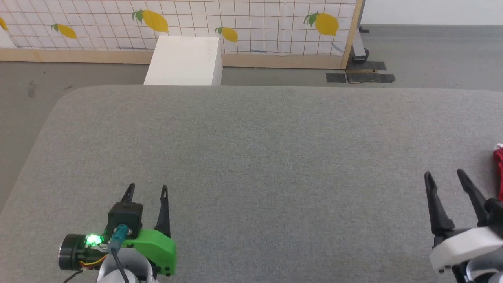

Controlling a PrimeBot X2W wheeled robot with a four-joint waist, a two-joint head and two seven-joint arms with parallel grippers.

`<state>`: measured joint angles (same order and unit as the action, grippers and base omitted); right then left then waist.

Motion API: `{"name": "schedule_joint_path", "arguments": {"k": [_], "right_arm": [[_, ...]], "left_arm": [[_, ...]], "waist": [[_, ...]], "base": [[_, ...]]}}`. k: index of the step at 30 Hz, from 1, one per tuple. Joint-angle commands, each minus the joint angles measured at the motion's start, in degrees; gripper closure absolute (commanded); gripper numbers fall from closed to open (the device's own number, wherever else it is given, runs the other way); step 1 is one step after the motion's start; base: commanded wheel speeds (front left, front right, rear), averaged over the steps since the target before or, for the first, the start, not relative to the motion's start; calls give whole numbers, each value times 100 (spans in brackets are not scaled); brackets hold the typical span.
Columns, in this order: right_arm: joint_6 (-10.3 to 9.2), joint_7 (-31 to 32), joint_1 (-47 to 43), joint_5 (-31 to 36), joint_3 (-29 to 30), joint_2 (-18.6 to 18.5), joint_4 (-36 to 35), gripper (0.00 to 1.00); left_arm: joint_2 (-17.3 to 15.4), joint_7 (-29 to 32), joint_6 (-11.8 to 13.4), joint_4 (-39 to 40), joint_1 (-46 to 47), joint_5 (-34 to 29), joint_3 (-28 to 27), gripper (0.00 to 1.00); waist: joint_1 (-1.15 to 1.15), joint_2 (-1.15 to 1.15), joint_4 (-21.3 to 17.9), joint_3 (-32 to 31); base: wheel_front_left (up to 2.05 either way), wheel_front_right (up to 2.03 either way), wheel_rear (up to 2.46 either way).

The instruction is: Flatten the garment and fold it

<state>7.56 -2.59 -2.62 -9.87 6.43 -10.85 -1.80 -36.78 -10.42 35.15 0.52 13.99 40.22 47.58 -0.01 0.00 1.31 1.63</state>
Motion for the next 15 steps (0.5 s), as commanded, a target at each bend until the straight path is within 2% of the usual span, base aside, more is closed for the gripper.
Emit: {"name": "schedule_joint_path", "arguments": {"k": [1,7,15], "right_arm": [[-8,-59,-122,122,2,37,-2,0],[-8,-174,-294,273,113,212,-49,0],[-8,-190,-342,443,108,260,-105,0]], "left_arm": [[23,-44,40,-27,-72,-103,29,0],[67,-64,46,-110,-30,-181,102,0],[99,-103,45,-154,-3,-221,136,0]], "waist": [[1,0,34,21],[1,0,89,60],[1,0,98,76]], "base": [[0,0,0],[0,0,0],[0,0,0]]}}
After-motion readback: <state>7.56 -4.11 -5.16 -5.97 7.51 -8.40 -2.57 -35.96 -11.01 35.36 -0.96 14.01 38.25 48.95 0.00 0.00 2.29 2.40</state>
